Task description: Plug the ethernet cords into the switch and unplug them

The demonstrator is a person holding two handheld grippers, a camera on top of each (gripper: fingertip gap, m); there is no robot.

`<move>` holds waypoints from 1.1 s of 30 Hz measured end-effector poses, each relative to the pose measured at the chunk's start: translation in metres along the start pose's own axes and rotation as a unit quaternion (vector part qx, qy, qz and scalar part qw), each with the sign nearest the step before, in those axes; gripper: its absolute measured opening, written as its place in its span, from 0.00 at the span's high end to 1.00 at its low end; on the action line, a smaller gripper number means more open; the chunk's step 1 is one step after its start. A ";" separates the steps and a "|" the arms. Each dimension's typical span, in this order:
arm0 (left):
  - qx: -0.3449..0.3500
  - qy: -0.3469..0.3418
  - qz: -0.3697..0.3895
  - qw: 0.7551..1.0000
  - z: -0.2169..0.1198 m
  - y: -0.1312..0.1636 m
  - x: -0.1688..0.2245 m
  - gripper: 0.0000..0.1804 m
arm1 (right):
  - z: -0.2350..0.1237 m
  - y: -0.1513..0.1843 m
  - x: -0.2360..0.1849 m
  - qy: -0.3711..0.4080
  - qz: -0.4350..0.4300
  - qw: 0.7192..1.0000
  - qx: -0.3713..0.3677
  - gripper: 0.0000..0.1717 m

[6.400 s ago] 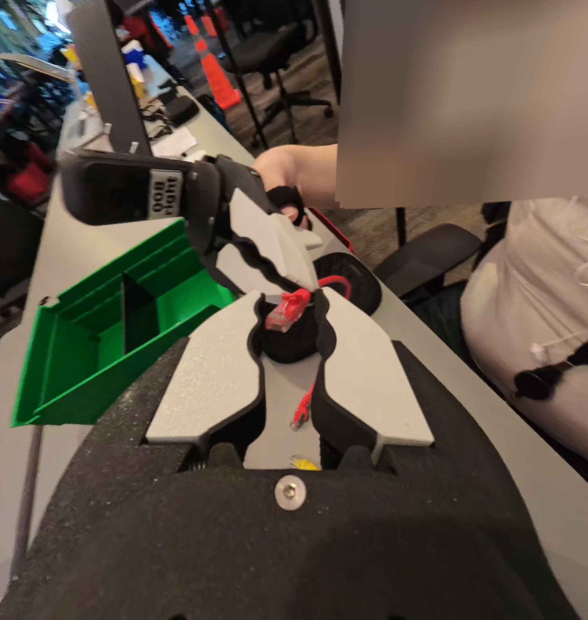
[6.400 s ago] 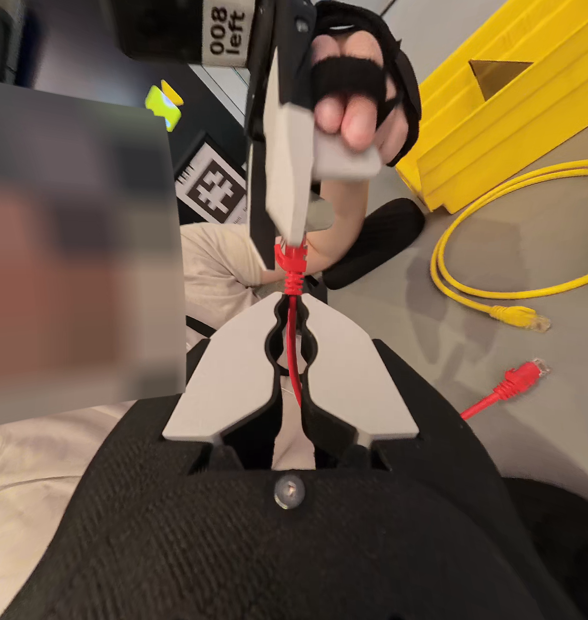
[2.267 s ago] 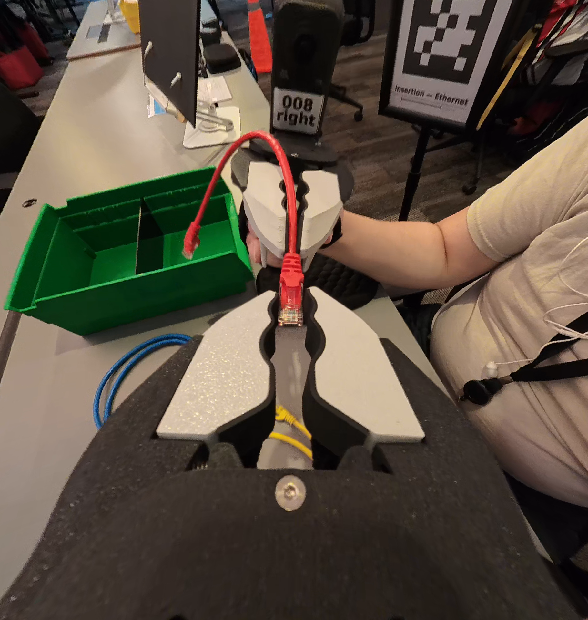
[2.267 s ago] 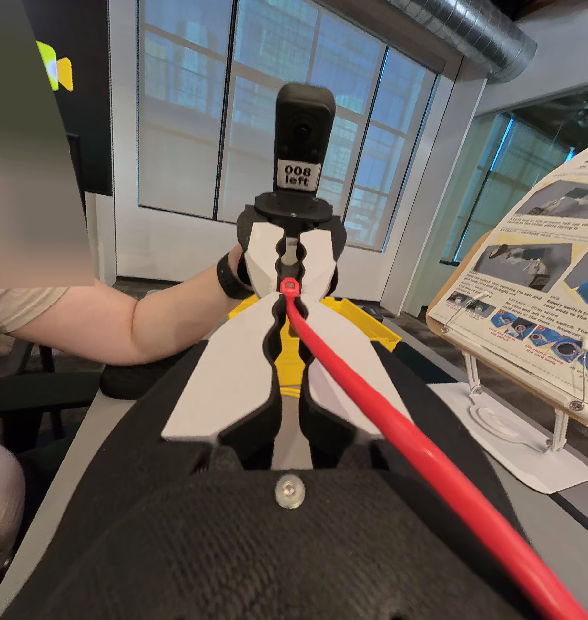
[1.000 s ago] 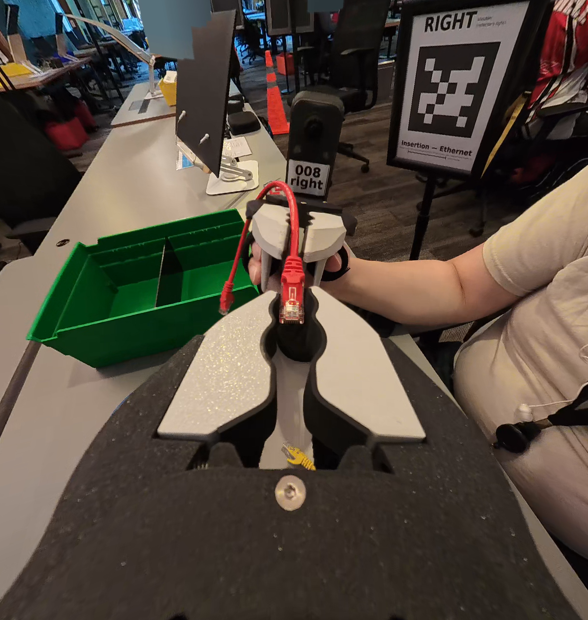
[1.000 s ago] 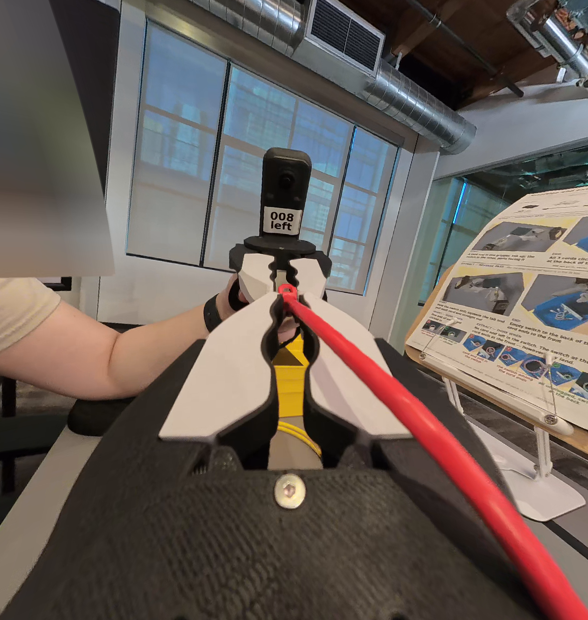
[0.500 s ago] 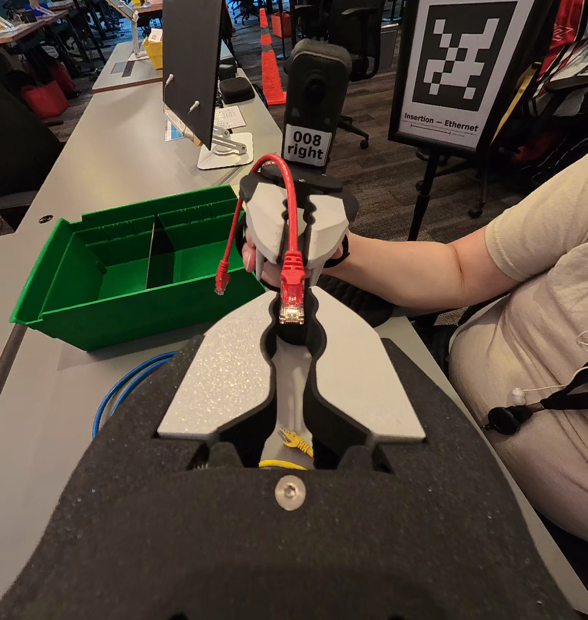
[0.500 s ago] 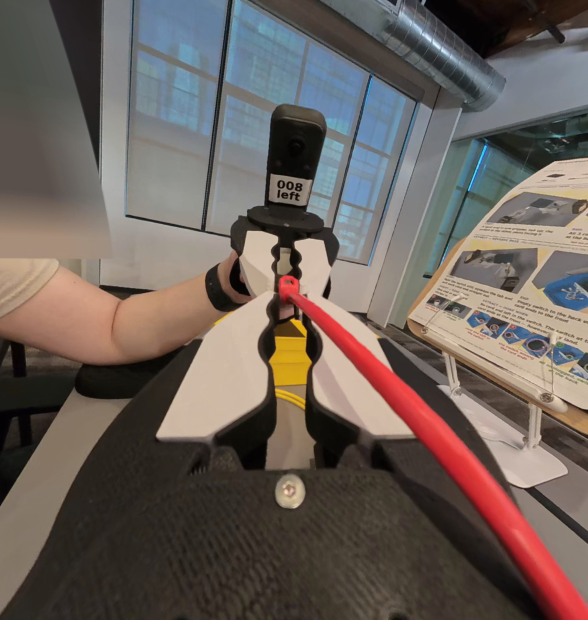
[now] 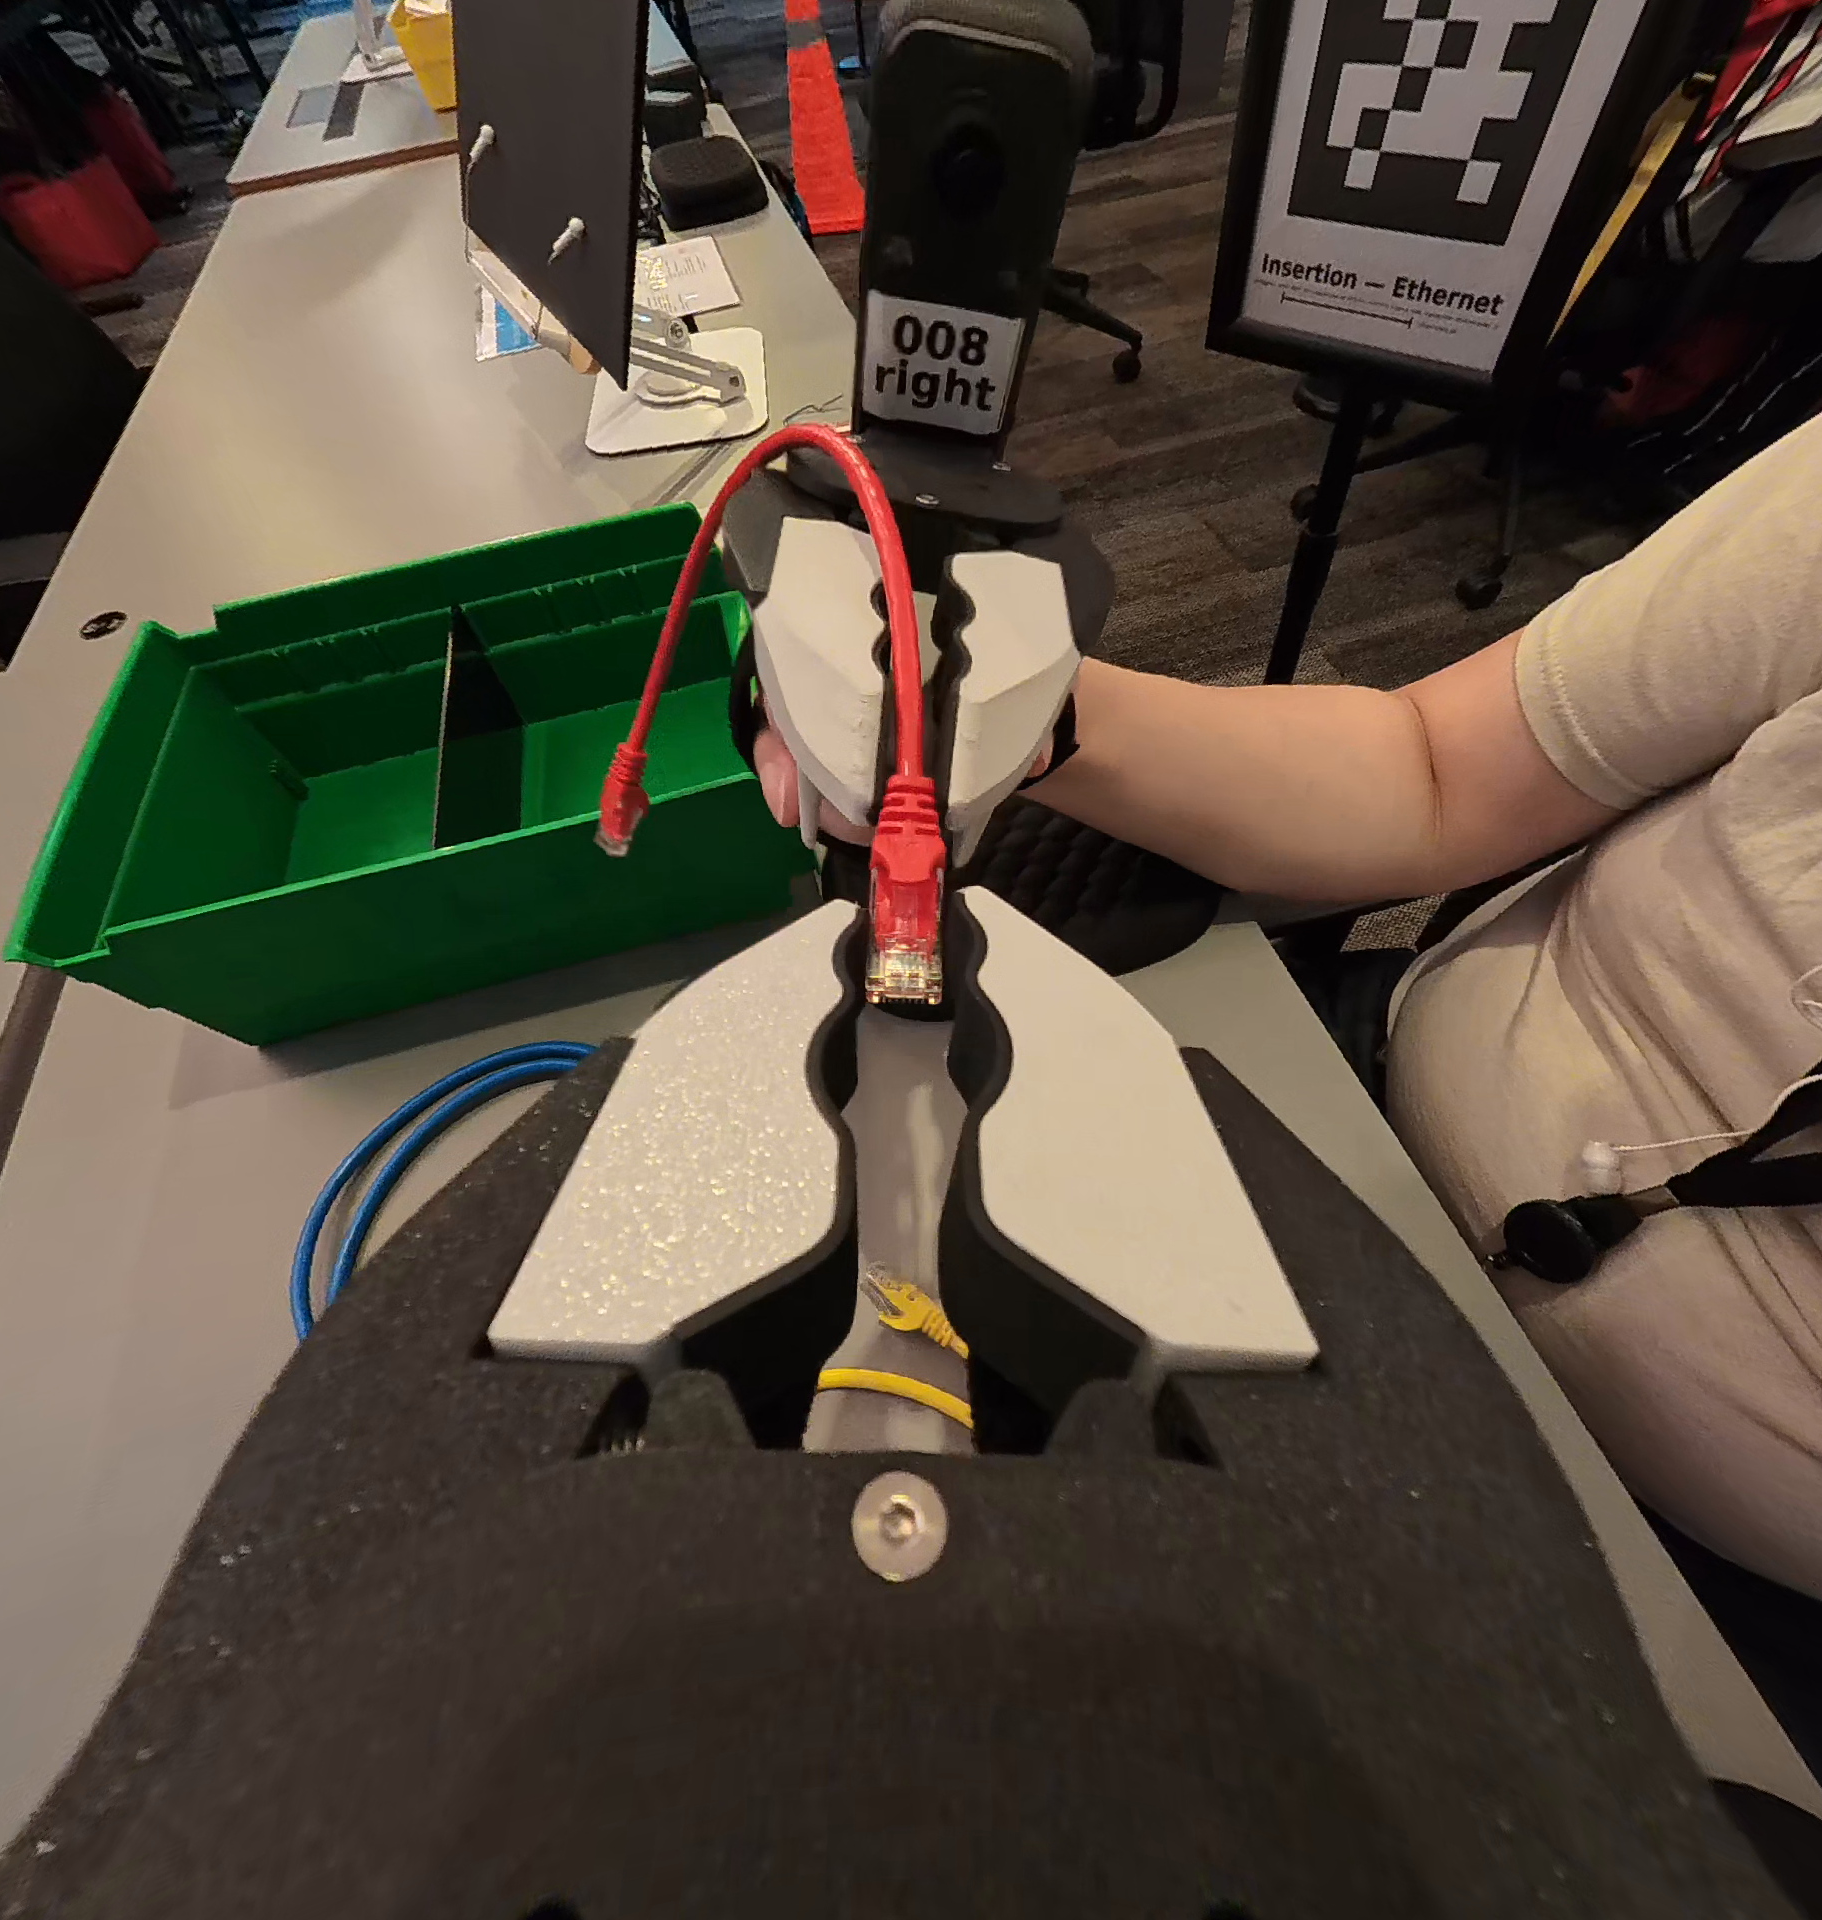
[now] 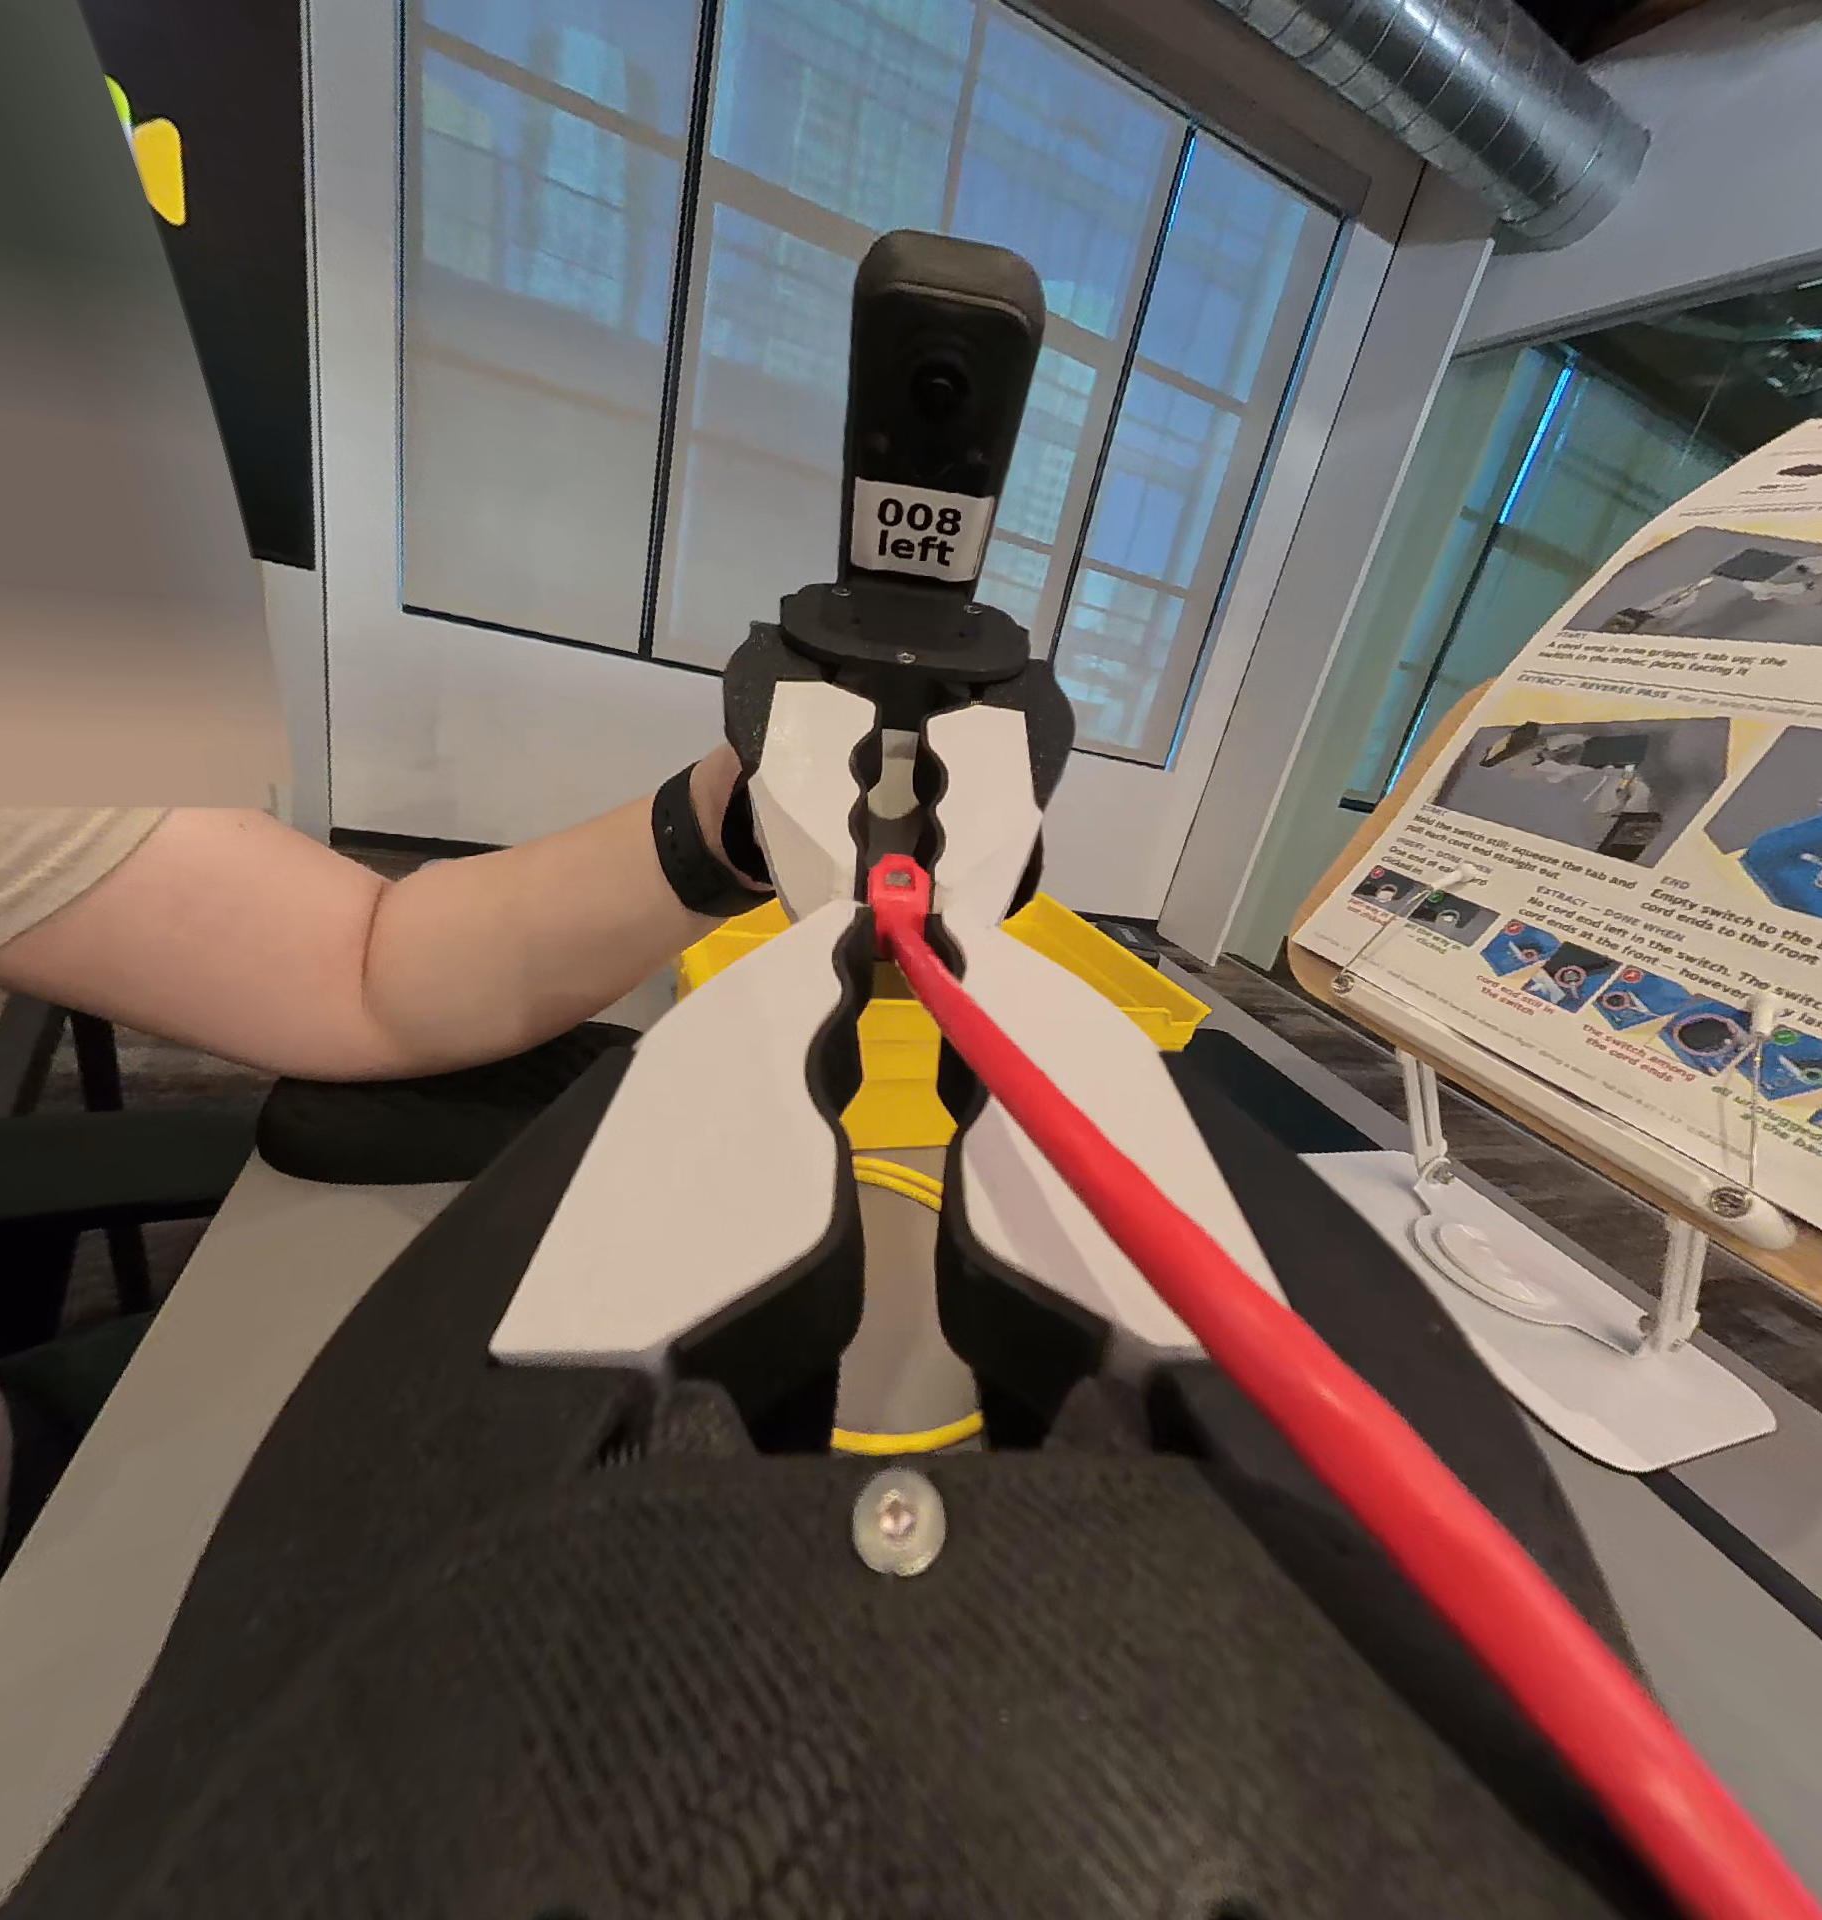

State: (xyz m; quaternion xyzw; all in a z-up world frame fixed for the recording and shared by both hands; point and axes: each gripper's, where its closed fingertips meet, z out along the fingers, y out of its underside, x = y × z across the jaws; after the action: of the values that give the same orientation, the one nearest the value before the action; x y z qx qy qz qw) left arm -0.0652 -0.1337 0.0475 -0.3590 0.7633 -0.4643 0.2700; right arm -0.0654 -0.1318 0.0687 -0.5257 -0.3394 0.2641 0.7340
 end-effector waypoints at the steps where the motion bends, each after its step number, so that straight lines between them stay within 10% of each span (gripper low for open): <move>1: -0.002 0.002 -0.002 1.000 0.000 0.000 0.000 0.93 | 0.000 0.001 0.000 0.000 -0.002 1.000 -0.003 0.94; 25: -0.107 -0.121 -0.001 0.987 -0.028 0.039 -0.039 0.83 | -0.022 -0.007 0.025 0.085 -0.012 0.995 0.053 0.94; 33: -0.280 -0.183 -0.016 0.942 -0.016 0.119 -0.075 0.81 | -0.042 -0.035 0.018 0.082 -0.032 0.989 0.122 0.95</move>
State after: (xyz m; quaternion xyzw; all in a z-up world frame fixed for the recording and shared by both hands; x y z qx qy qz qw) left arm -0.0681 -0.0287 -0.0474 -0.5111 0.7941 -0.1626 0.2861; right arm -0.0201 -0.1538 0.0966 -0.4411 -0.2600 0.2362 0.8258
